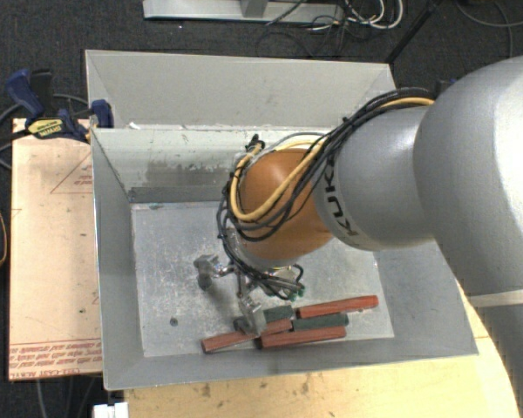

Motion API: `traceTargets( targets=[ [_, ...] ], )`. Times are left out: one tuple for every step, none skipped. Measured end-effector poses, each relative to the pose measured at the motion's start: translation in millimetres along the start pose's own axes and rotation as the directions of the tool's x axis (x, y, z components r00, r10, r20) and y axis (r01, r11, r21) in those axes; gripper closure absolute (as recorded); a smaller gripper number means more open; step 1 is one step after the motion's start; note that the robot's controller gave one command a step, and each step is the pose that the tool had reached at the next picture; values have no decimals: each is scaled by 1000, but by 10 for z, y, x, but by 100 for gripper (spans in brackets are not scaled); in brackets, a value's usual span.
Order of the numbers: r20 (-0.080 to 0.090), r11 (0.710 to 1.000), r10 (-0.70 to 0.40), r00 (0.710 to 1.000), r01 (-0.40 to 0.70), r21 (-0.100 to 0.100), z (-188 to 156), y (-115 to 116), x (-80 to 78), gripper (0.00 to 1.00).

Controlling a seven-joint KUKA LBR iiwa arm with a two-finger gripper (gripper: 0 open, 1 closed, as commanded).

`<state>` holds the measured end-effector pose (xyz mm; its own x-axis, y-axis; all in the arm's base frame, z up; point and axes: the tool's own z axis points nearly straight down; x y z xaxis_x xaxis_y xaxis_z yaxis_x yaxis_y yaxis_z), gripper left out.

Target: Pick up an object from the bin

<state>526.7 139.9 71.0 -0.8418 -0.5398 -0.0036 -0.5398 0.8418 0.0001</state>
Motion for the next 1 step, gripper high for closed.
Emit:
traceTargets(
  targets=[
    [-2, 991, 133, 991, -133, 3, -423, -695, 539, 0]
  ],
)
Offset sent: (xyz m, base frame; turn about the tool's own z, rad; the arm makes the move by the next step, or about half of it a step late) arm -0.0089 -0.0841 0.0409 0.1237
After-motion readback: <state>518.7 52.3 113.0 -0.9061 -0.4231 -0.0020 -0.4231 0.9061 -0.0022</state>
